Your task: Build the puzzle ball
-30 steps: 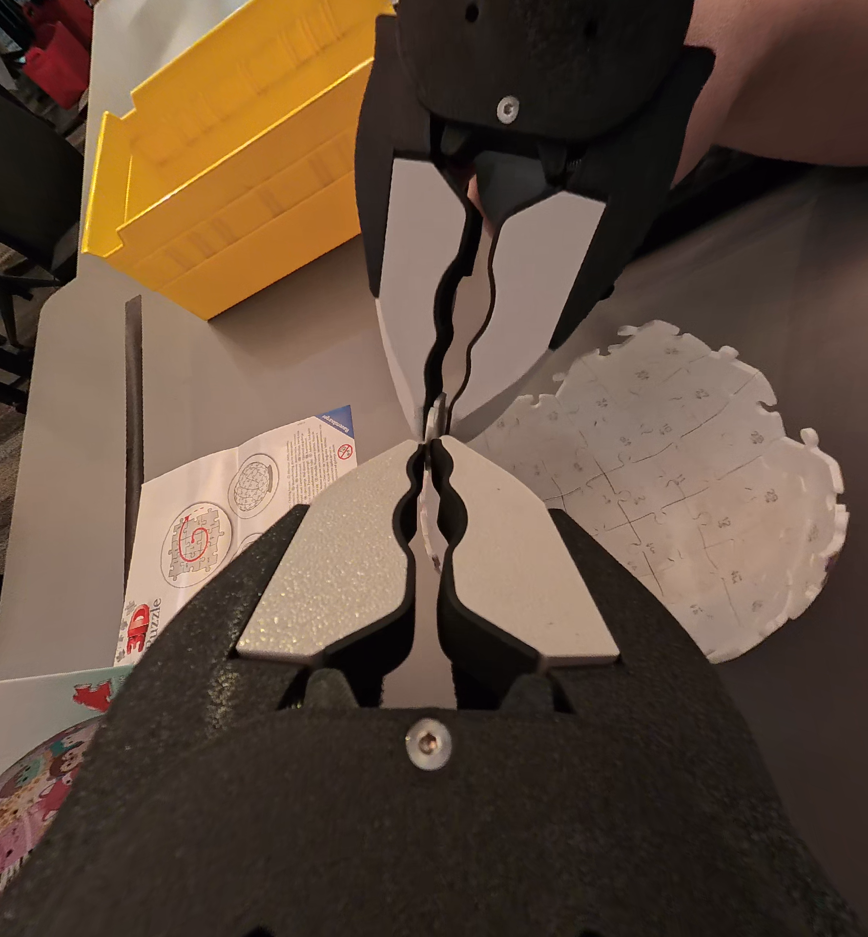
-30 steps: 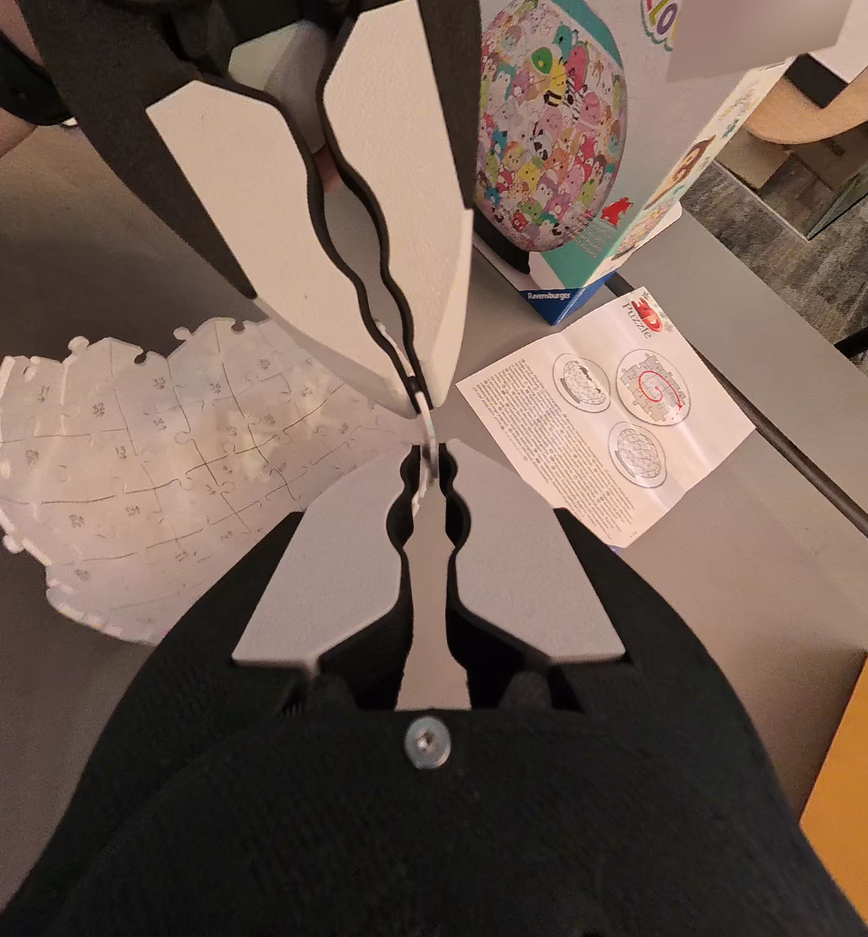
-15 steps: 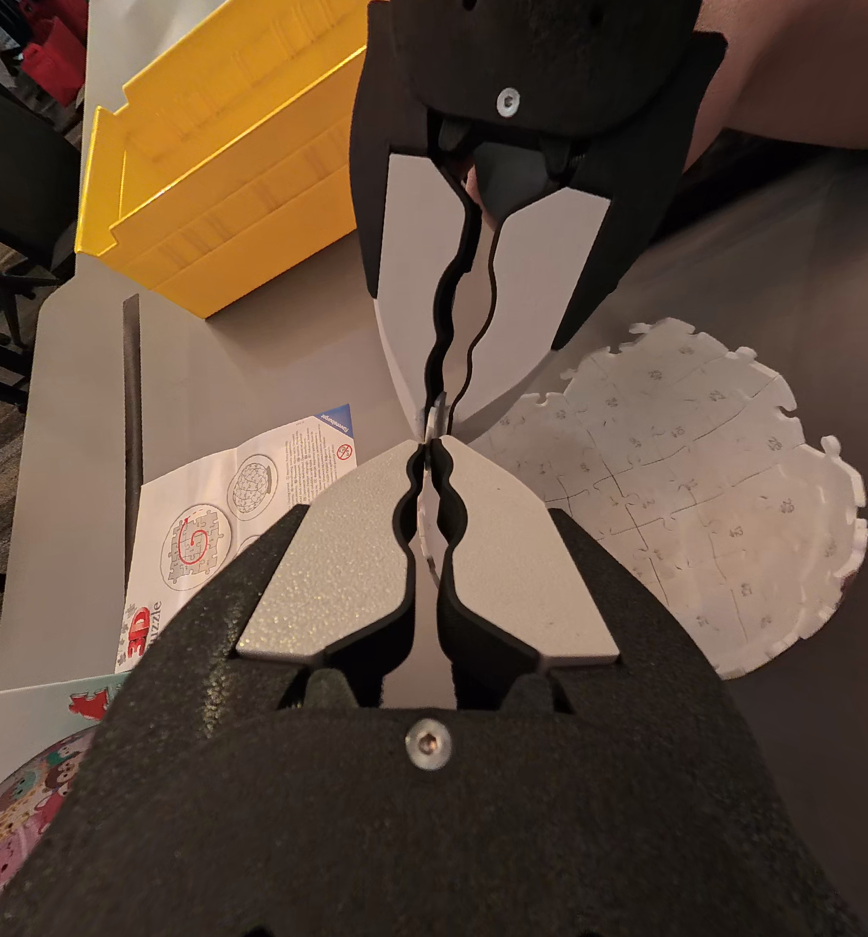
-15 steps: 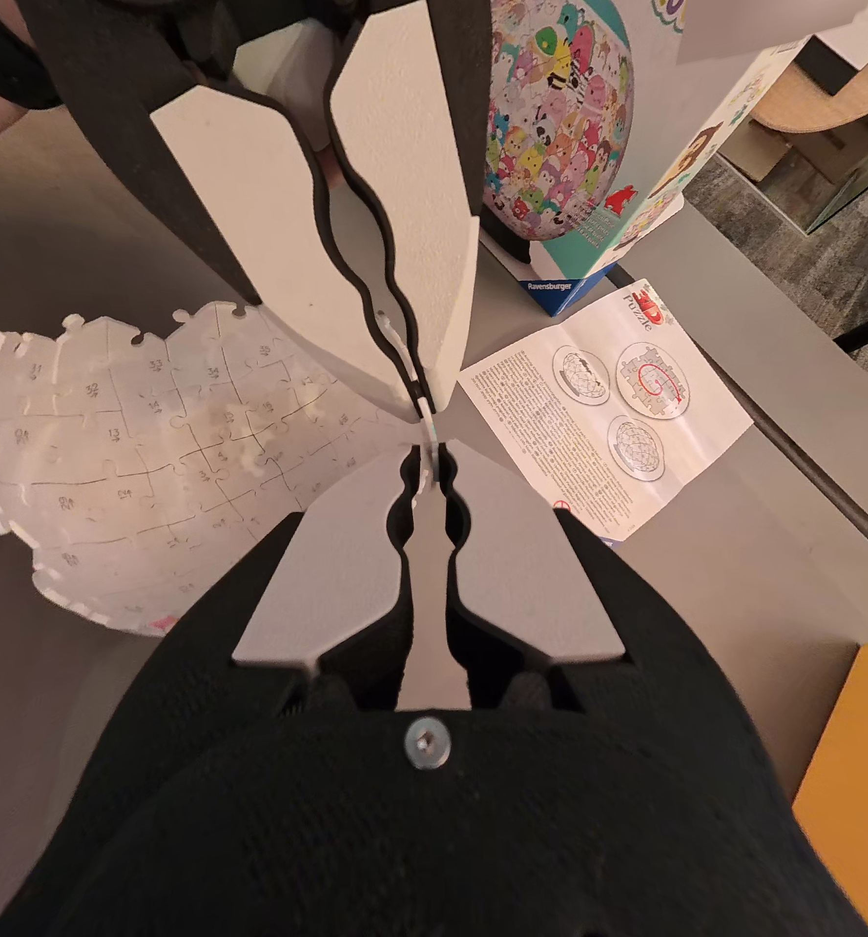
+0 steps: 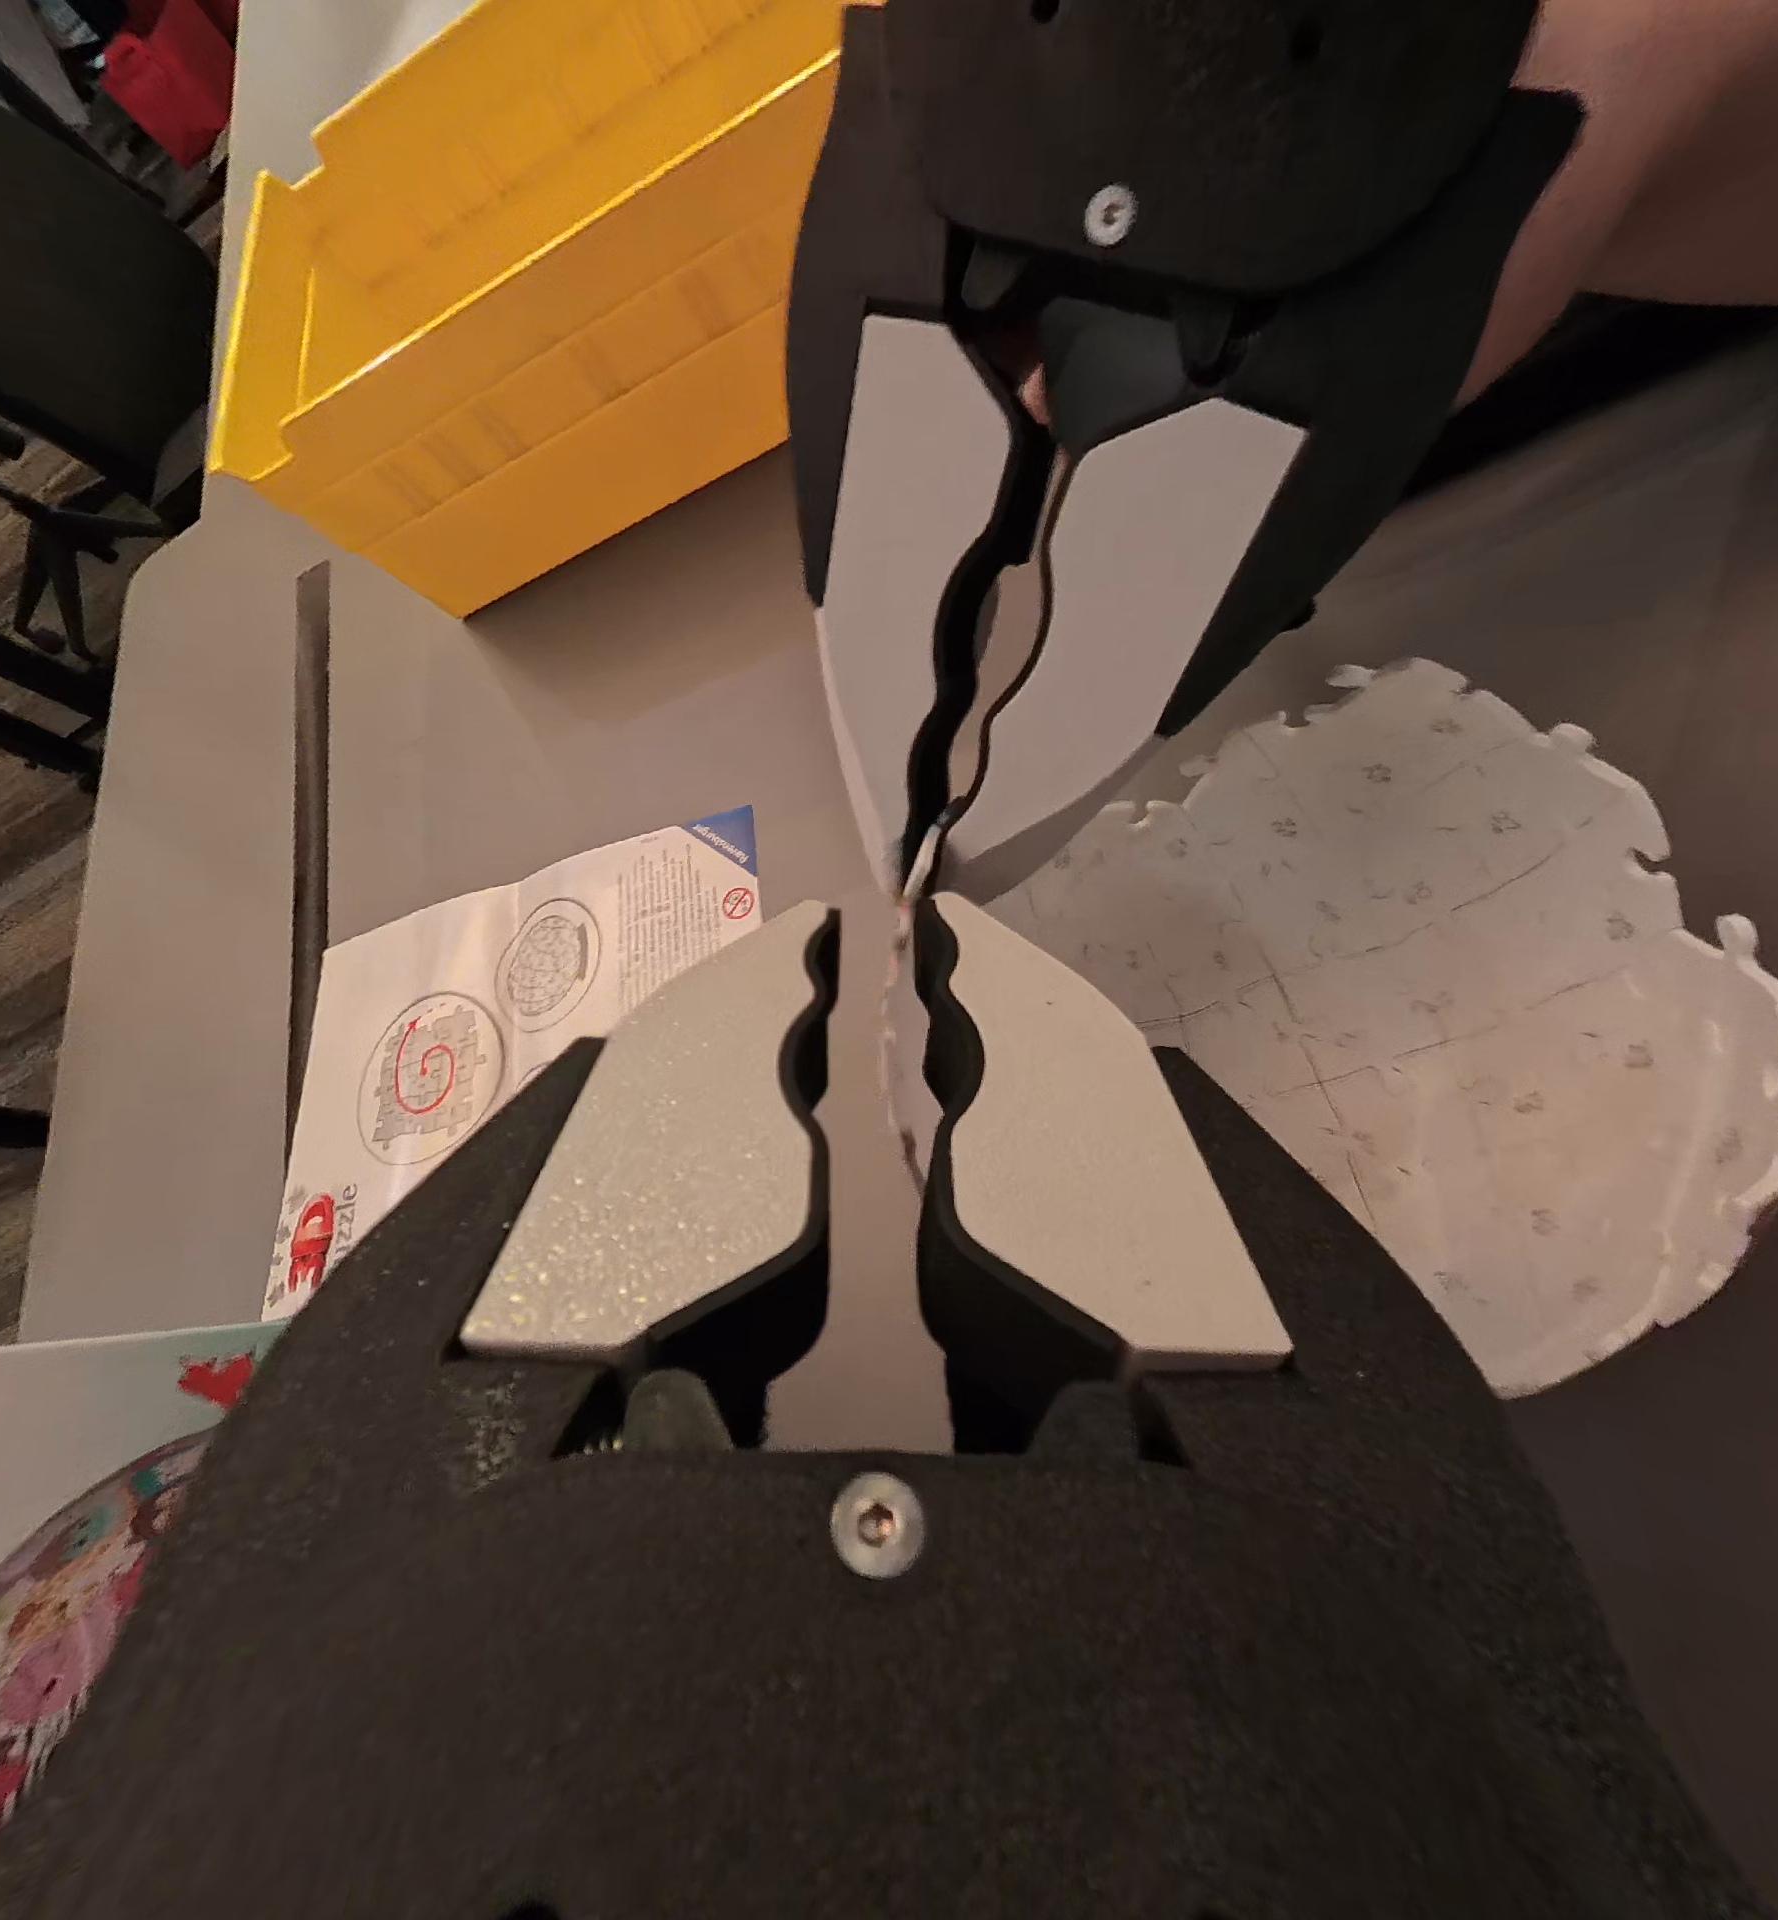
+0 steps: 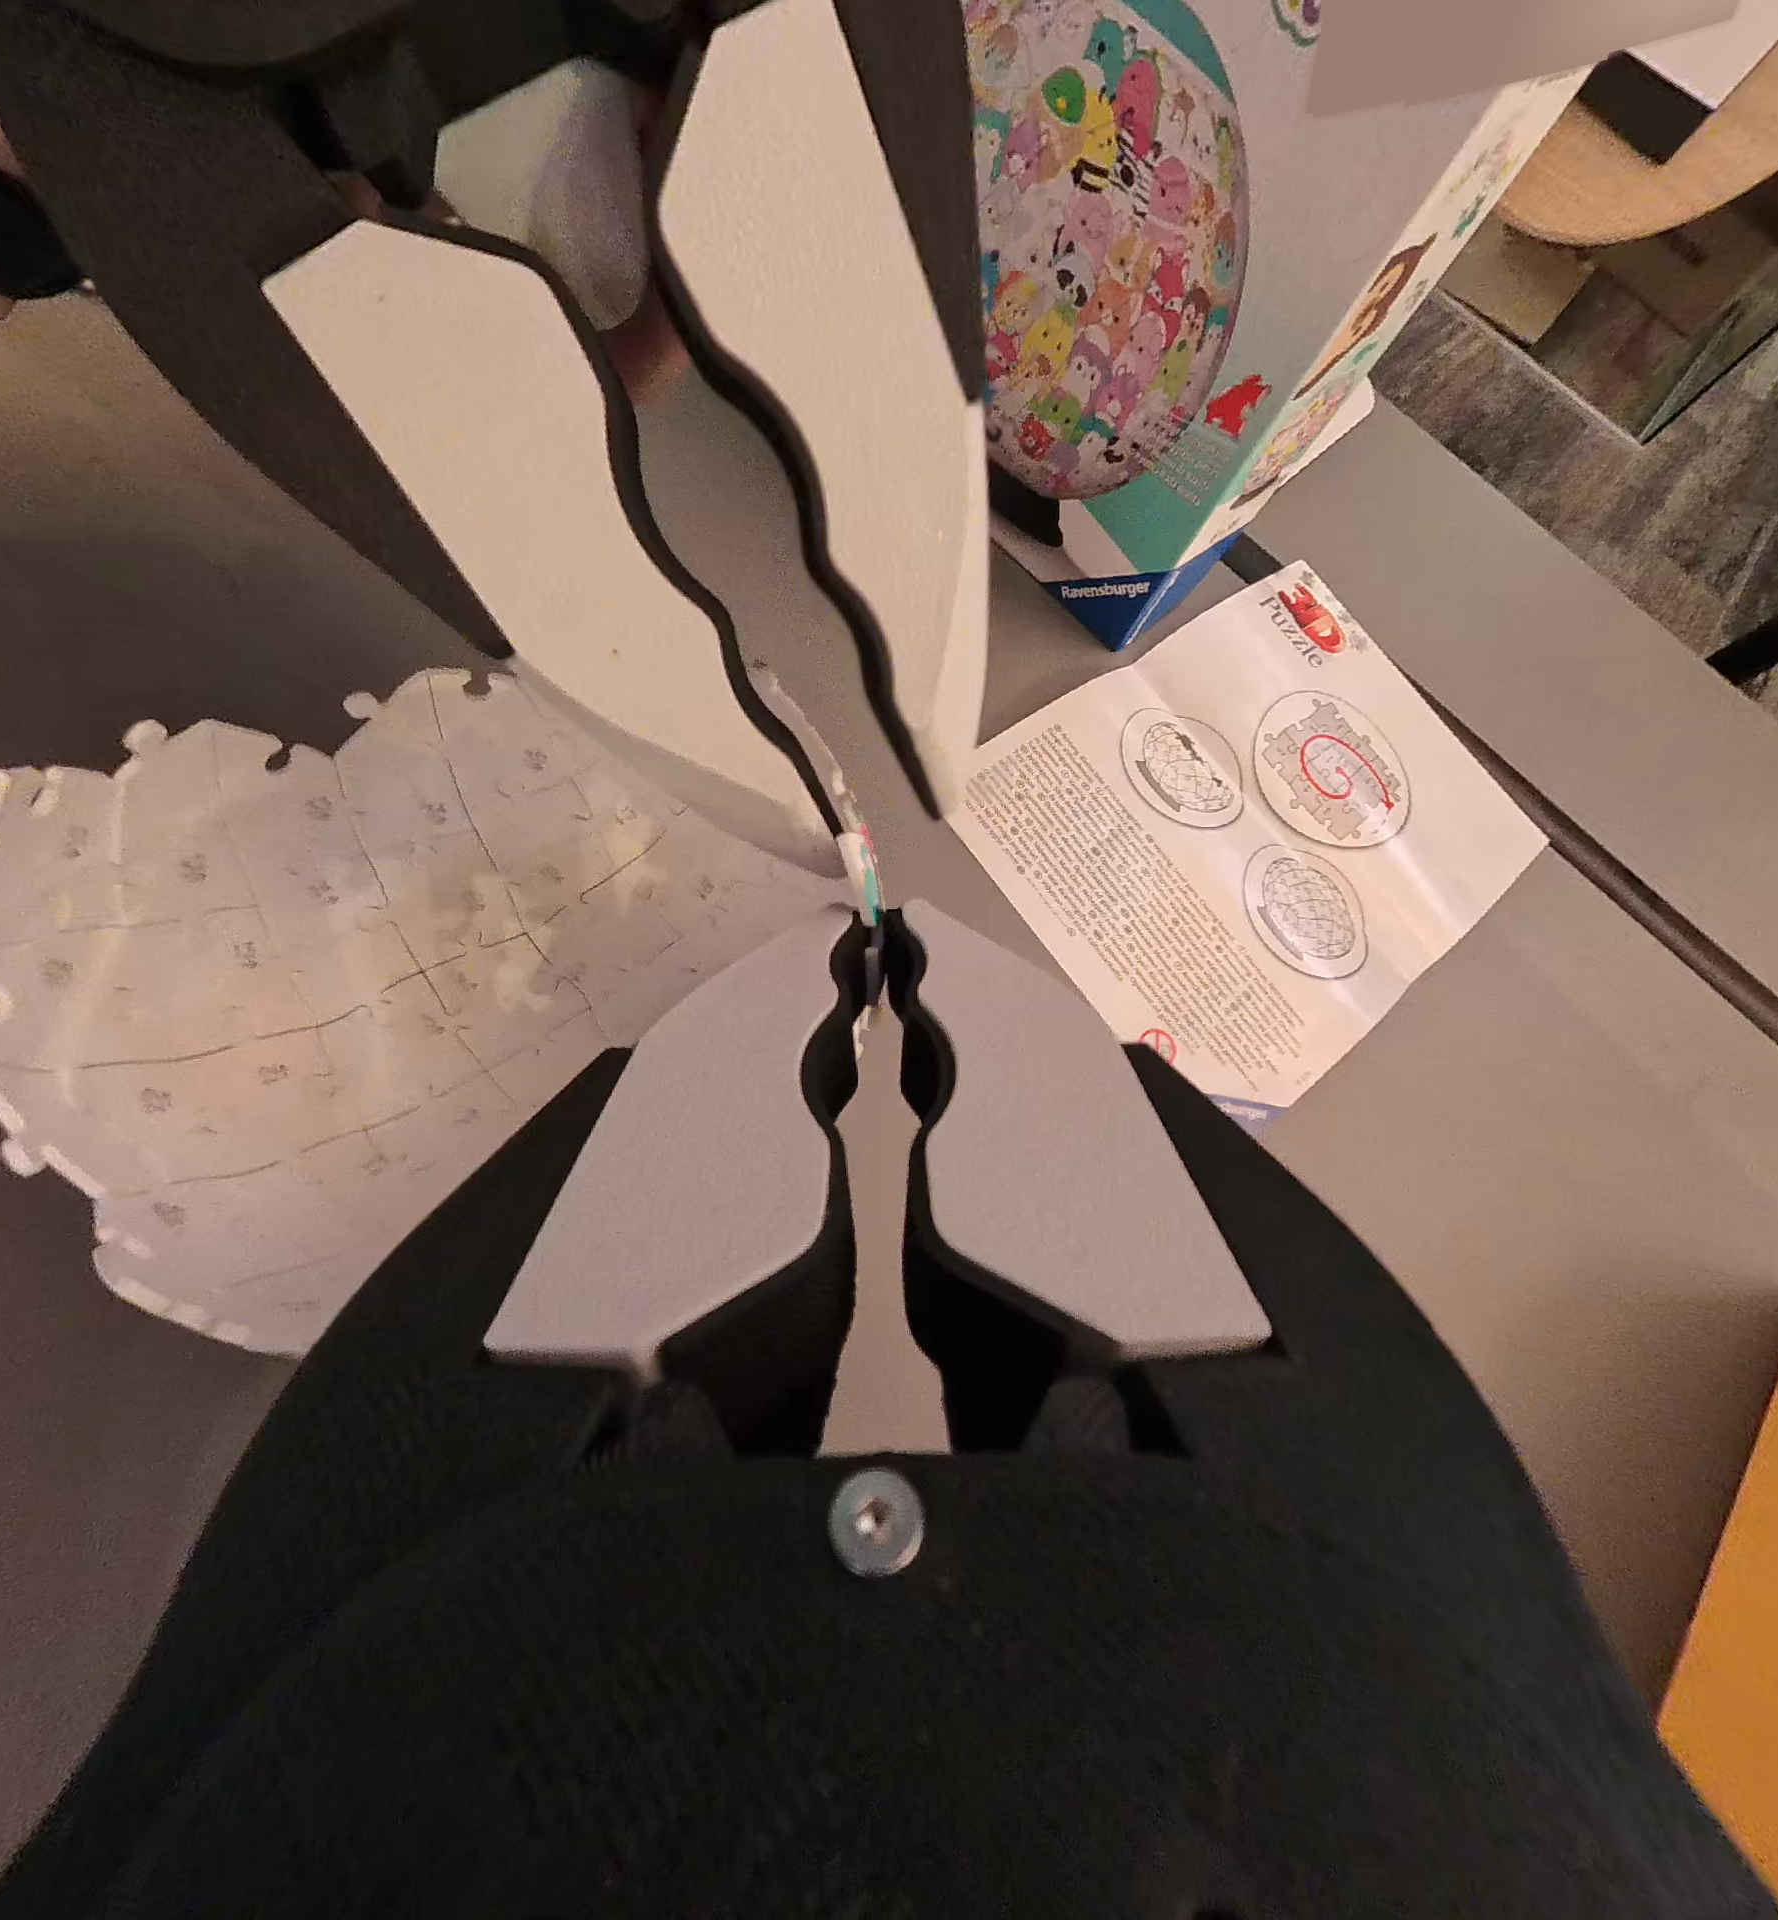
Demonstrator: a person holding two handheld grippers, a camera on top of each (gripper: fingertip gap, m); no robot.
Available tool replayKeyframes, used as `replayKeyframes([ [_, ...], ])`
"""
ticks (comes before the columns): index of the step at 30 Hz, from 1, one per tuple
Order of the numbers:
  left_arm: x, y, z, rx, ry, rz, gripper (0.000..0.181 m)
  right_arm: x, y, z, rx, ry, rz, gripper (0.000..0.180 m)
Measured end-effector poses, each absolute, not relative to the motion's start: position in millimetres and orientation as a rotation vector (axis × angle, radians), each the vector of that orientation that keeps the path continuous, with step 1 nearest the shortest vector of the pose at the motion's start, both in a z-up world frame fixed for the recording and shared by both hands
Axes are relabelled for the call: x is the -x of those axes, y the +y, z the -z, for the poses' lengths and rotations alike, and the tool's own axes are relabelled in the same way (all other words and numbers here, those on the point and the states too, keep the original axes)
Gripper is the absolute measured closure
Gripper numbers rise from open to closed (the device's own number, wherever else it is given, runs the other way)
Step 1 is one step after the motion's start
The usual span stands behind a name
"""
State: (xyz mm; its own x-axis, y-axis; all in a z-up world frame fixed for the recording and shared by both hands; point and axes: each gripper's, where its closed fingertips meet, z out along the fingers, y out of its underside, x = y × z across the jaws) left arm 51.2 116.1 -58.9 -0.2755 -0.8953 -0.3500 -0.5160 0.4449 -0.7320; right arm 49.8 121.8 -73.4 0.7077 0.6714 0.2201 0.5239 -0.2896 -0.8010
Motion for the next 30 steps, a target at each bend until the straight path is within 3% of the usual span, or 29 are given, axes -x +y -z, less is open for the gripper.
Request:
replayKeyframes([
  [8, -48.4, 119.1, 59.2, 1.203, 1.938, 0.601, 0.164, -49.6, 121.0, 73.2, 1.983, -0.896, -0.217, 0.176],
  [17, -48.5, 116.5, 64.5, 1.190, 1.987, 0.536, 0.172, -49.9, 121.5, 73.8, 1.971, -0.893, -0.227, 0.176],
  [30, -46.8, 115.8, 72.6, 1.231, 2.029, 0.498, 0.161, -49.3, 121.5, 74.2, 1.961, -0.913, -0.192, 0.176],
])
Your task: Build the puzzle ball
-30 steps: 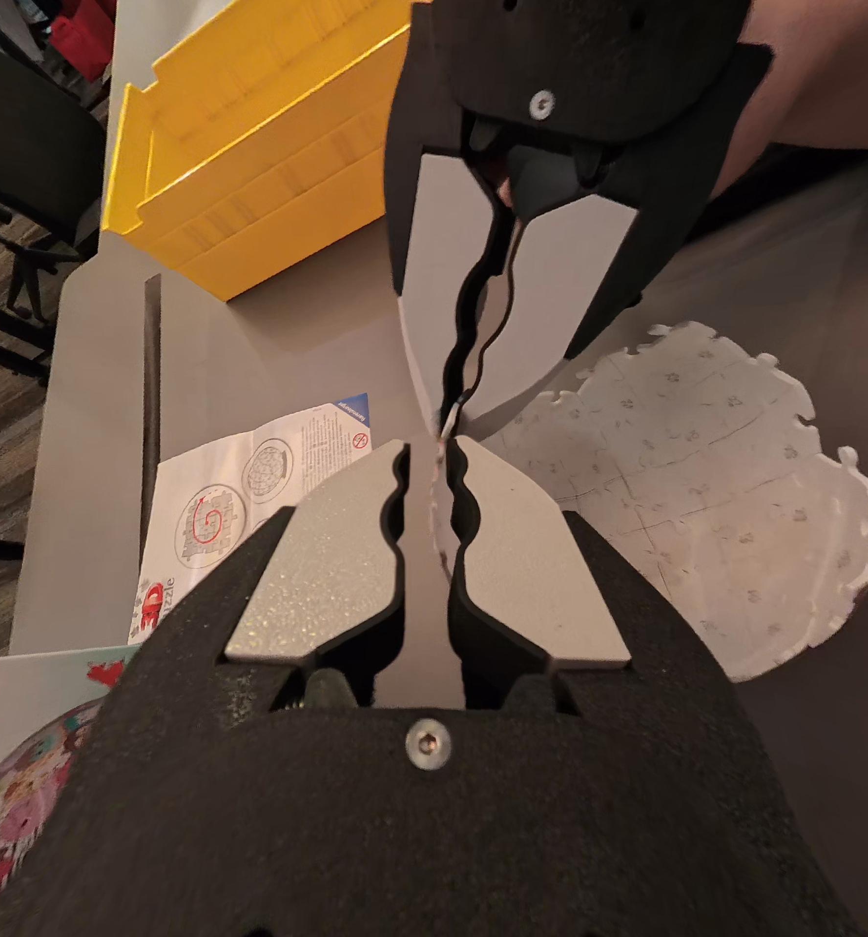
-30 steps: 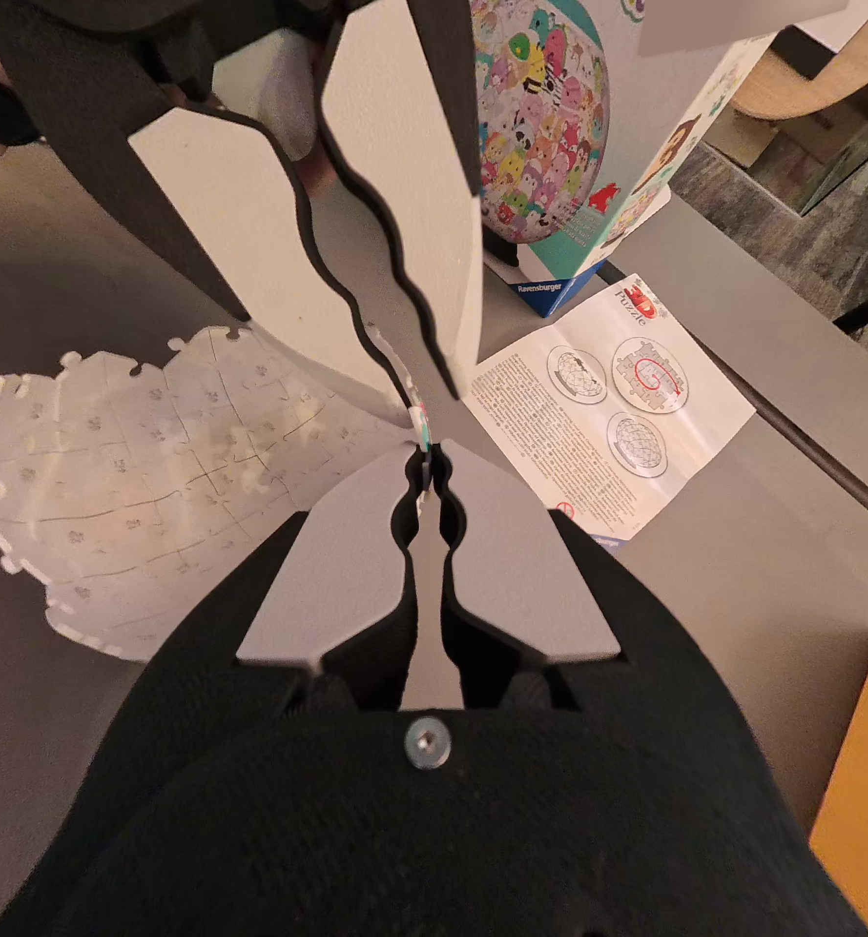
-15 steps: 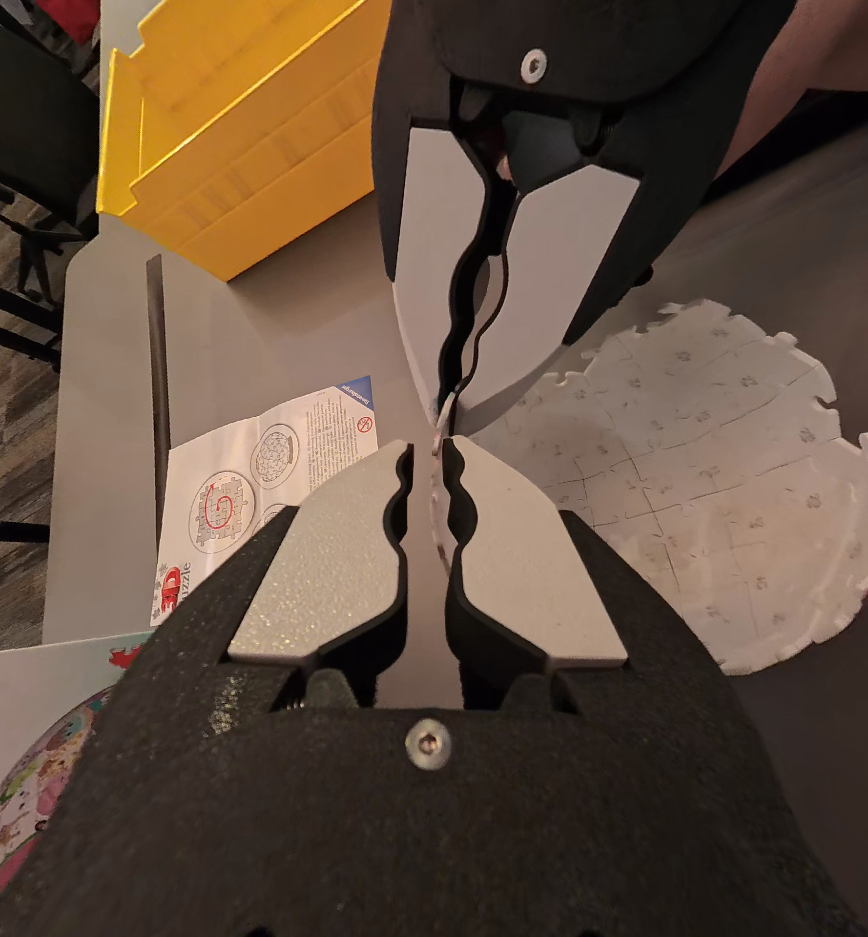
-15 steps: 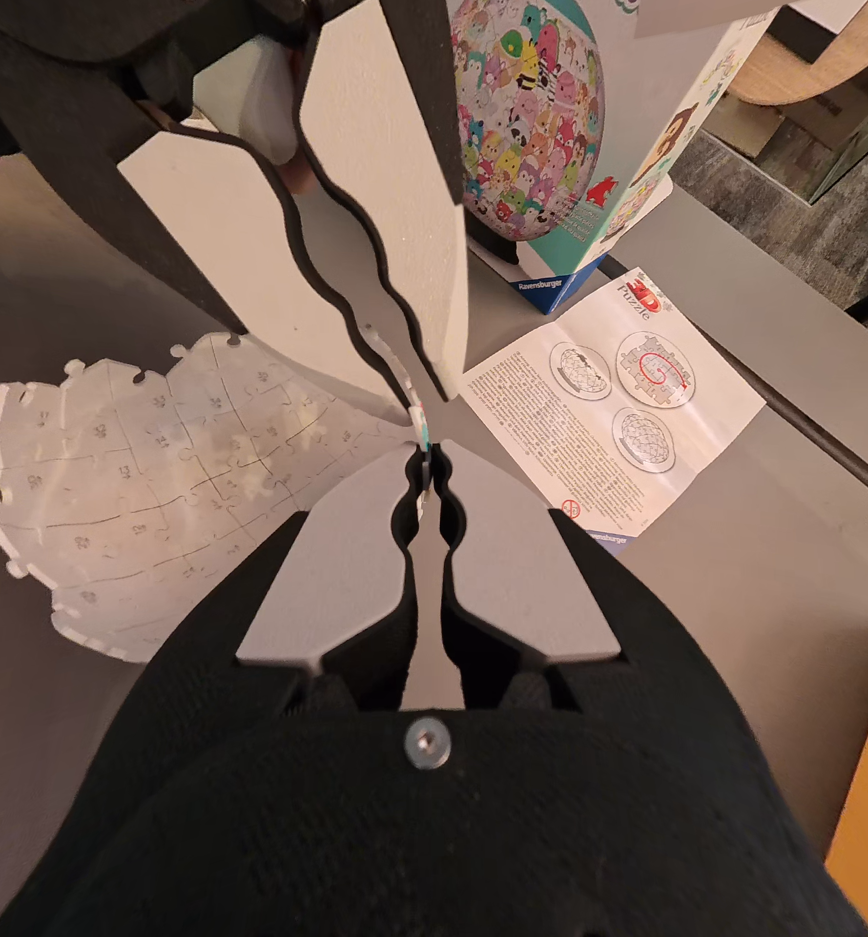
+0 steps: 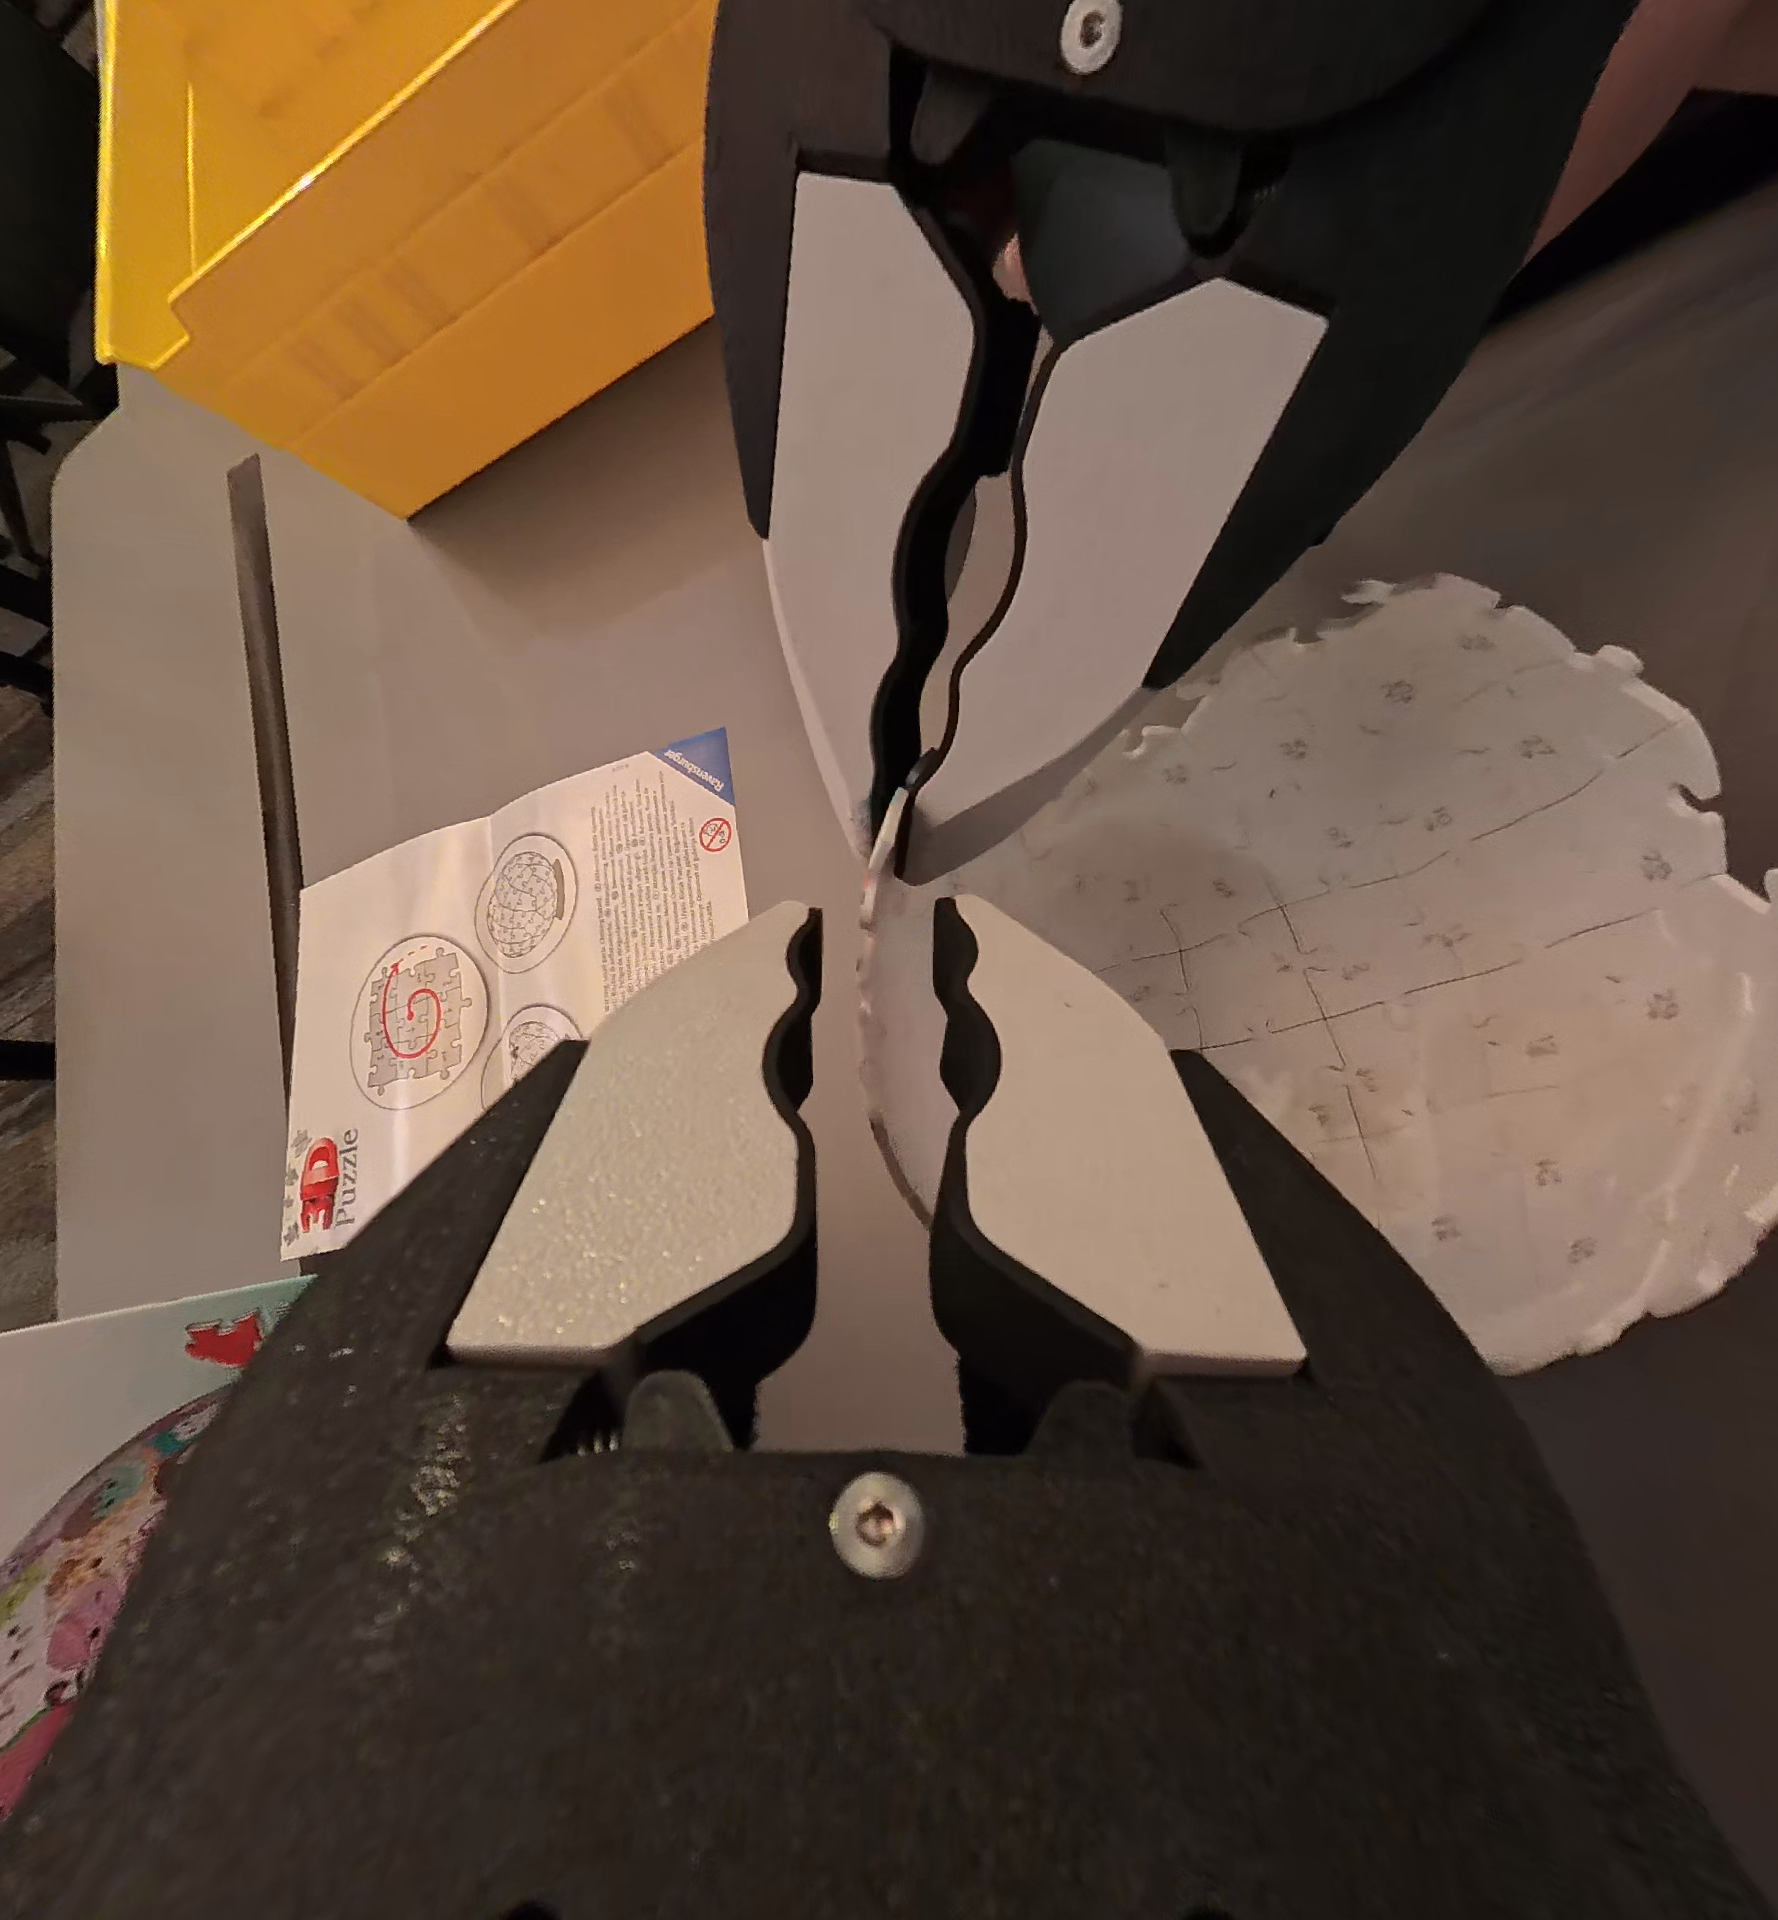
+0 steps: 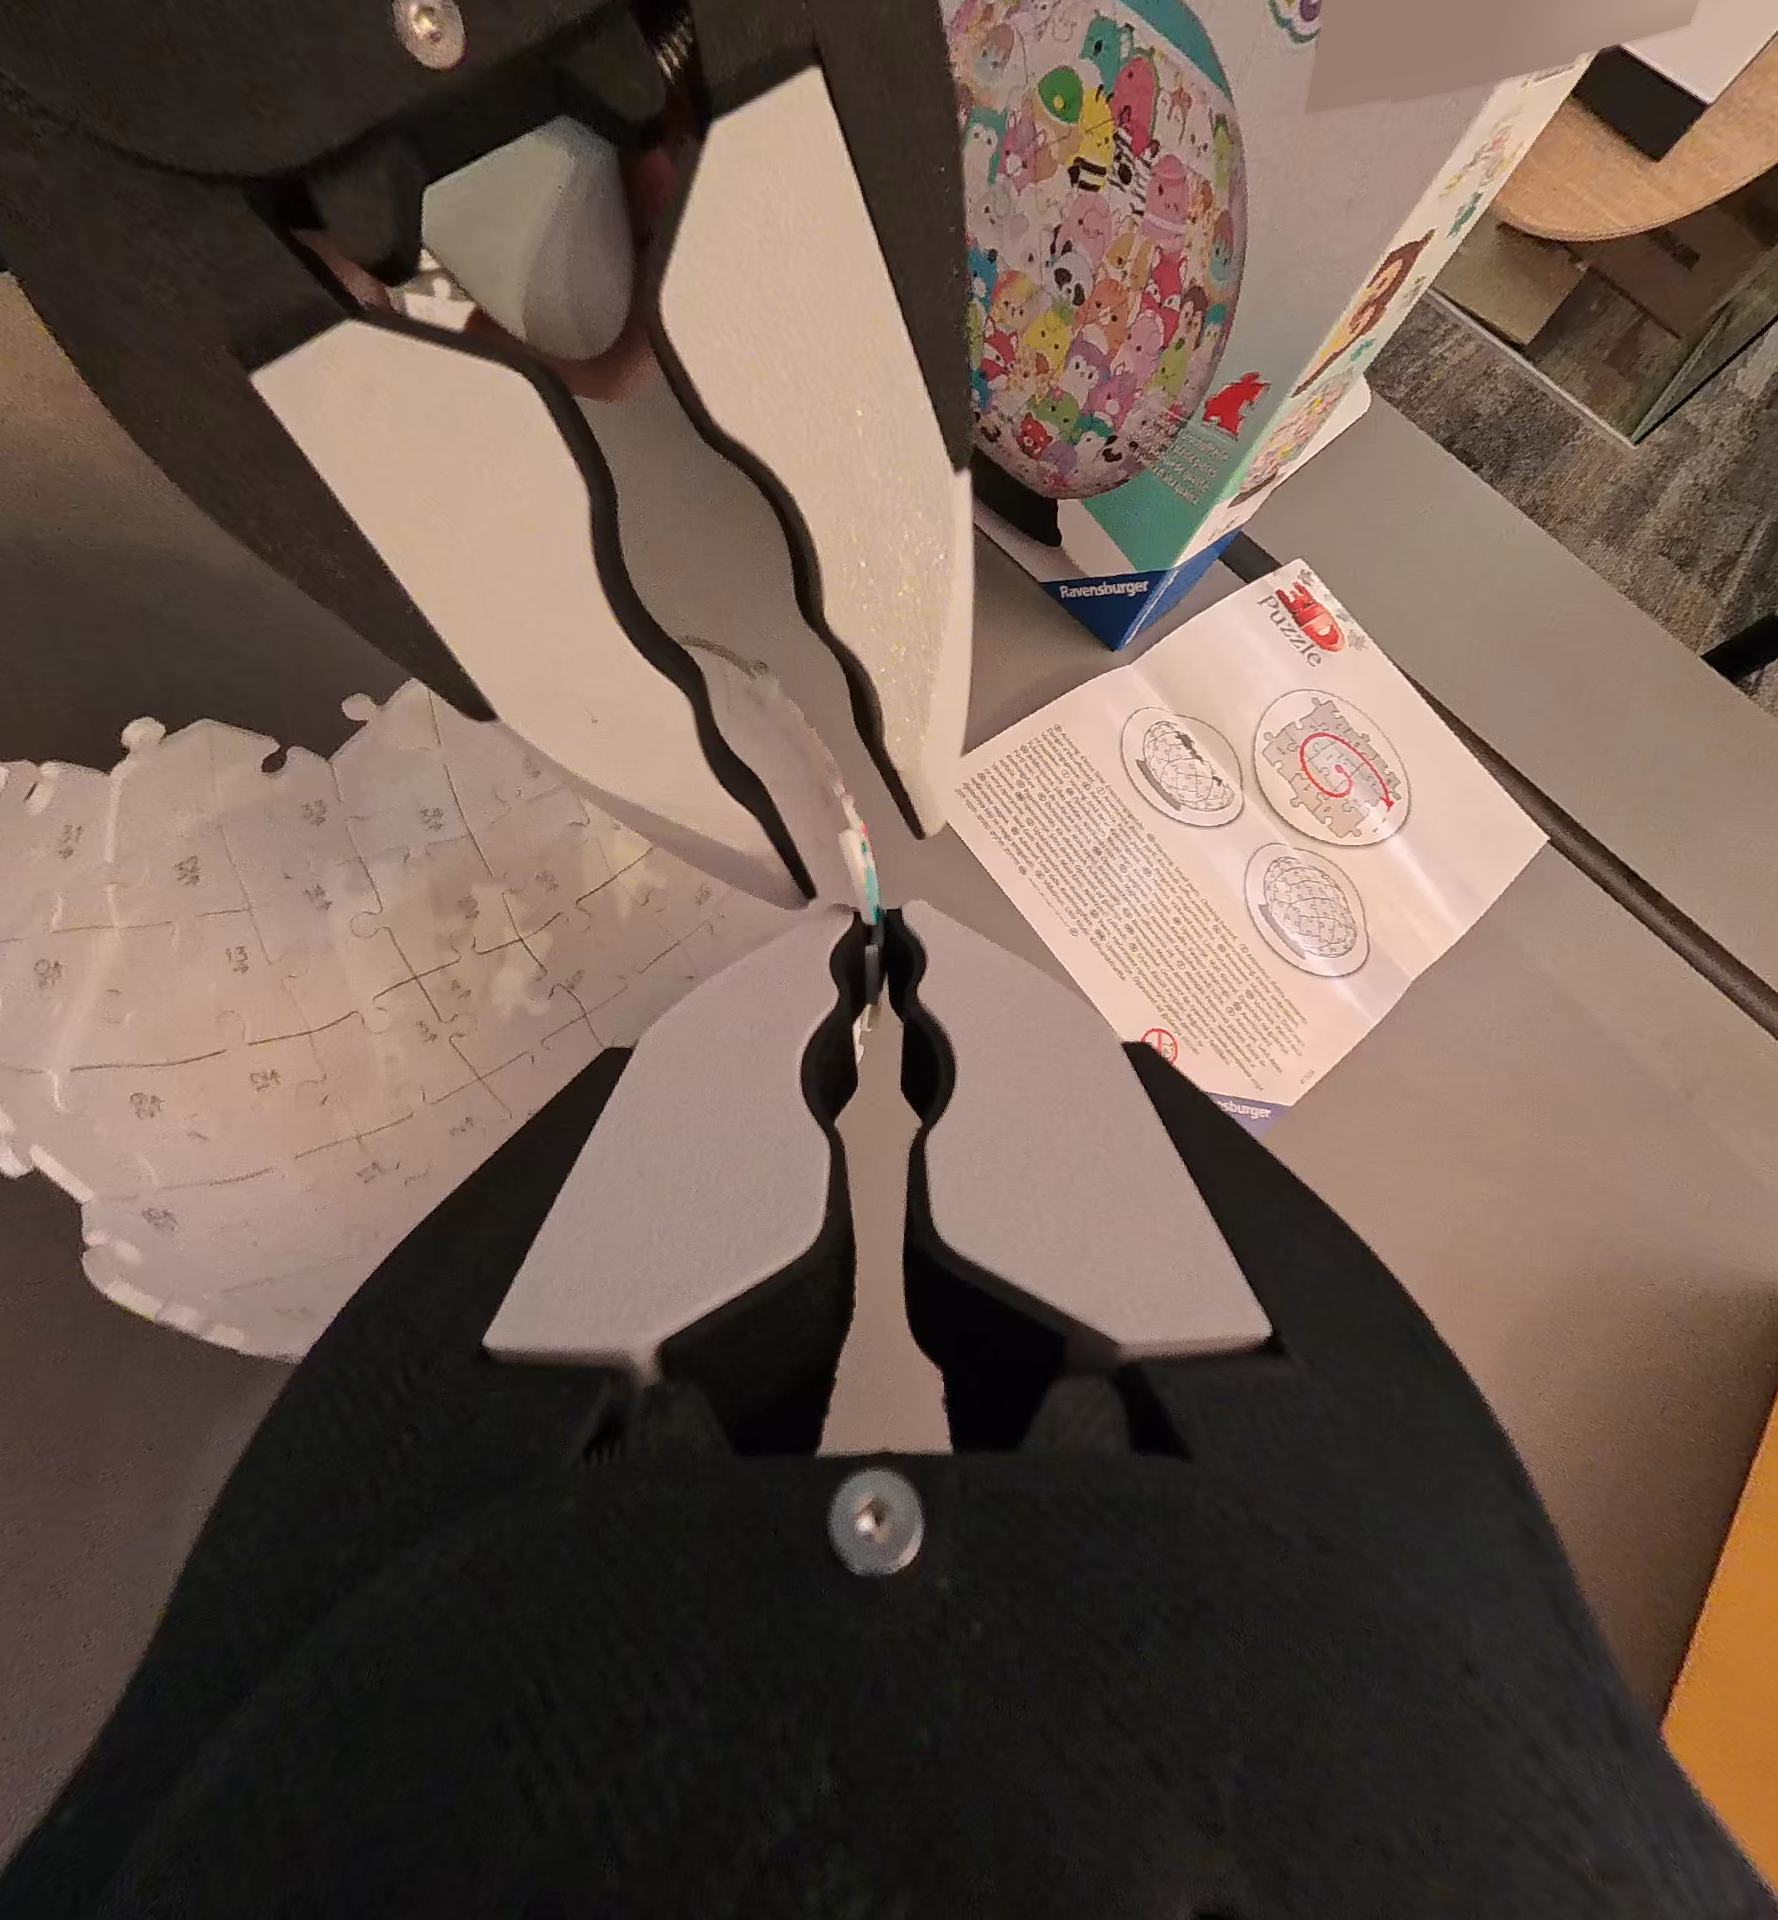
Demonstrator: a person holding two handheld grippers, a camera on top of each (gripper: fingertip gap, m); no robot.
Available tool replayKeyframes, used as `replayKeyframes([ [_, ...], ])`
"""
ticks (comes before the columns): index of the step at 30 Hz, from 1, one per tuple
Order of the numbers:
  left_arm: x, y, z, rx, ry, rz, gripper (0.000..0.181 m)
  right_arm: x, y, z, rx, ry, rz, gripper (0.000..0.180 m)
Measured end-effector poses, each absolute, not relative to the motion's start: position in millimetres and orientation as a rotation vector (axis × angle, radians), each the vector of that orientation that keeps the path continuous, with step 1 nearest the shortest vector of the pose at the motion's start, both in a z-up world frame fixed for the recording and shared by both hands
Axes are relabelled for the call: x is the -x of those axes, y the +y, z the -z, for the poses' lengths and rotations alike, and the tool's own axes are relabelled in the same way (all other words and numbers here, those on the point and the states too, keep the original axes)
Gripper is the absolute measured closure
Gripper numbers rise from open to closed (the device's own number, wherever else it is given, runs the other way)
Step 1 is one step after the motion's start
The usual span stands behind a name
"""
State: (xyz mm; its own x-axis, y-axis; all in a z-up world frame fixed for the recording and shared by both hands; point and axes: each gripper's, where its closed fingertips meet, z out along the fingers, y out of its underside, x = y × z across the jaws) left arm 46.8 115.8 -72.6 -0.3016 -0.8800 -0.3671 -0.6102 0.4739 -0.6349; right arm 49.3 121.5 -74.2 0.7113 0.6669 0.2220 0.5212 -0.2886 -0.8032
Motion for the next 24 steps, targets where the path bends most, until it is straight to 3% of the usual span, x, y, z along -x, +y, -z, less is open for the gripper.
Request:
replayKeyframes([
  [4, -48.7, 113.1, 73.4, 1.211, 2.045, 0.487, 0.170, -49.2, 121.6, 74.1, 1.956, -0.917, -0.187, 0.176],
  [14, -42.6, 120.8, 68.2, 1.249, 2.034, 0.391, 0.169, -49.3, 122.0, 74.2, 1.958, -0.921, -0.182, 0.176],
  [24, -36.8, 119.0, 32.8, 1.312, 1.969, 0.512, 0.143, -49.8, 124.0, 74.2, 1.961, -0.919, -0.193, 0.176],
])
